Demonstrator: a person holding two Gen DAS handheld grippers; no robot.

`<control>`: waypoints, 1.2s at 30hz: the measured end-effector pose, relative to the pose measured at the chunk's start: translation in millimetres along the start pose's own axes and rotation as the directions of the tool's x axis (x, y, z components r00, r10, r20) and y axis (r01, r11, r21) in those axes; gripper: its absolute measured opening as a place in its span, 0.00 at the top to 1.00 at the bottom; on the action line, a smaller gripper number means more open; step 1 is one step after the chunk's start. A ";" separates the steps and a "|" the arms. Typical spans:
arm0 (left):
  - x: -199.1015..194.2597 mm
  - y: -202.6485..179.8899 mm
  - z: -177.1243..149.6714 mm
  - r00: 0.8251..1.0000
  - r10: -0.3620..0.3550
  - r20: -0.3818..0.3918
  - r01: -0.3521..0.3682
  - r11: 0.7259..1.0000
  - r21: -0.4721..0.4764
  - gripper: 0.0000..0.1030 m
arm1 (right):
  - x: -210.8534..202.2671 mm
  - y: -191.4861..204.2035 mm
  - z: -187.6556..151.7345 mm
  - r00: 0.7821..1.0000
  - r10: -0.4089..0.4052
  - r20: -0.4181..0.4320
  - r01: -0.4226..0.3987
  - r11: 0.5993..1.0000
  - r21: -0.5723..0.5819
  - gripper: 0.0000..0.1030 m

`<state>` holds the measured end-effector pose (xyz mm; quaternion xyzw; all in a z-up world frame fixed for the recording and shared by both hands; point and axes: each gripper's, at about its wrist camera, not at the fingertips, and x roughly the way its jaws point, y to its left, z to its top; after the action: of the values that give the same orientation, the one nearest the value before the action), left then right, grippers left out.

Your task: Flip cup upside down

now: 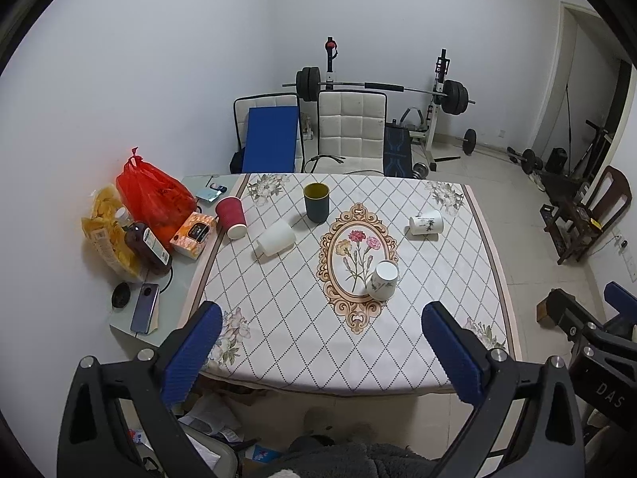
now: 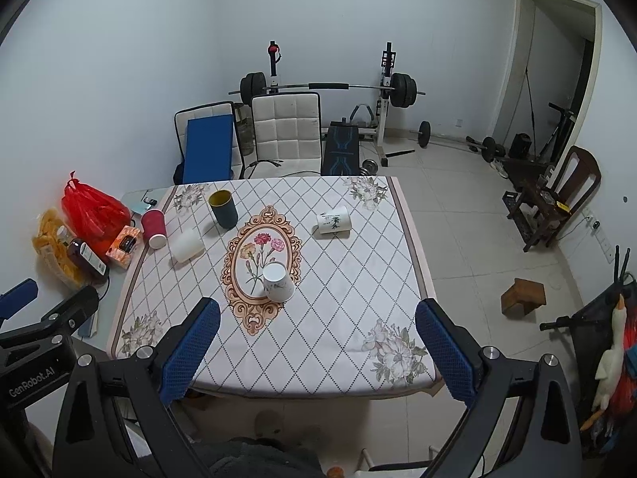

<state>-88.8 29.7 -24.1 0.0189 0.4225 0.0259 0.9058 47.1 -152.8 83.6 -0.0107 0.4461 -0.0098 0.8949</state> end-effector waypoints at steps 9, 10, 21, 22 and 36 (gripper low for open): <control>-0.2 1.1 1.7 1.000 0.005 0.004 -0.005 1.000 -0.004 0.00 | -1.4 0.4 0.5 1.000 -0.003 0.002 0.003 1.000 -0.005 0.02; -0.3 1.1 1.6 1.000 0.005 0.004 -0.005 1.000 -0.004 0.00 | -2.1 -0.1 0.3 1.000 -0.002 0.003 0.002 1.000 -0.005 0.02; -0.9 4.7 2.8 1.000 0.009 0.003 -0.009 1.000 -0.005 0.00 | -2.4 -0.9 1.7 1.000 0.008 0.000 -0.008 1.000 -0.012 0.02; -0.9 4.8 2.8 1.000 0.010 0.002 -0.010 1.000 -0.005 0.00 | -2.1 -1.2 1.8 1.000 0.011 -0.003 -0.011 1.000 -0.011 0.02; 1.2 10.4 -0.7 1.000 0.012 -0.005 -0.012 1.000 -0.007 0.00 | 1.7 -3.1 0.2 1.000 0.019 -0.004 -0.019 1.000 -0.015 0.02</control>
<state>-88.8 40.1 -24.9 0.0180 0.4245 0.0327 0.9047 48.3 -155.9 82.4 -0.0134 0.4479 0.0021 0.8940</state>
